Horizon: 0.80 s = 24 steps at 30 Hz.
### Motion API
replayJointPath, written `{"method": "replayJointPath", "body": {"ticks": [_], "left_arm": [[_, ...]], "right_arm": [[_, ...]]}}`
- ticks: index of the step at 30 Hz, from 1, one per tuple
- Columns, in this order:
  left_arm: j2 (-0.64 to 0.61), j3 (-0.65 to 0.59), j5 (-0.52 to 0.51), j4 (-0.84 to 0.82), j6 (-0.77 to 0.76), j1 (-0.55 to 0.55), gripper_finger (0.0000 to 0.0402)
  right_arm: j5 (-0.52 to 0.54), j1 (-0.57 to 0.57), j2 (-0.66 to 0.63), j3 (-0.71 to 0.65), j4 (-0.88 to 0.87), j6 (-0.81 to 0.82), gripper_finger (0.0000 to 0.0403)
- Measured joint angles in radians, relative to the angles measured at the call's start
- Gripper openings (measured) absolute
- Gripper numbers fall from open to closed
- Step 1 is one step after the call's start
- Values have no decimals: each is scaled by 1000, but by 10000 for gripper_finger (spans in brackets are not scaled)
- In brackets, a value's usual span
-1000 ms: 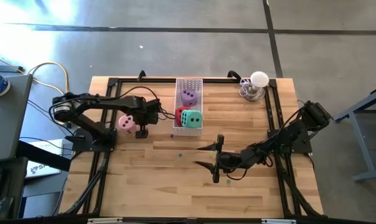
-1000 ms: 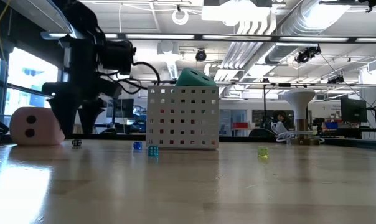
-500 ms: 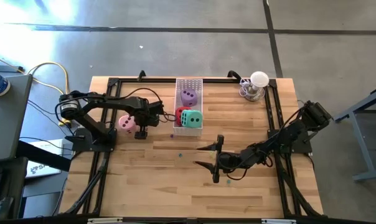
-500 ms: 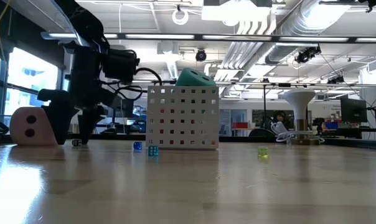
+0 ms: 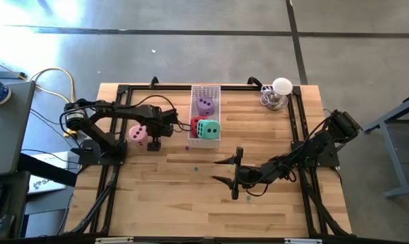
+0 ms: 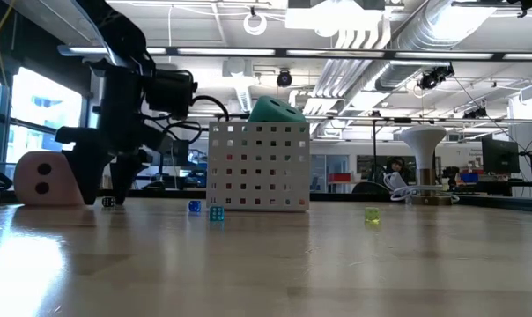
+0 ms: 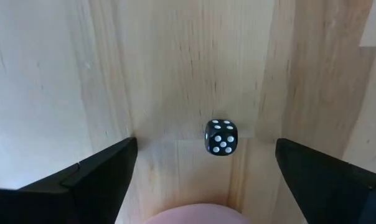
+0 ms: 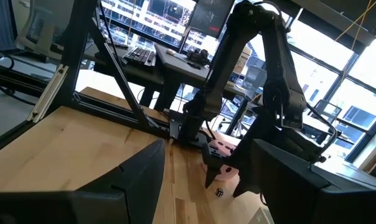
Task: Pick & Place Dice
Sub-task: Put the small black die into the bin
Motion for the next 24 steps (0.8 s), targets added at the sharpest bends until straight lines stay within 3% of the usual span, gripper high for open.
{"method": "replayJointPath", "body": {"ticks": [9,24], "left_arm": [[1,-1,13,5,-12,1,354],[1,-21,-10,31,-83,0,264]], "right_arm": [[0,0,0,0,0,0,231],[0,0,0,0,-14,0,231]]}}
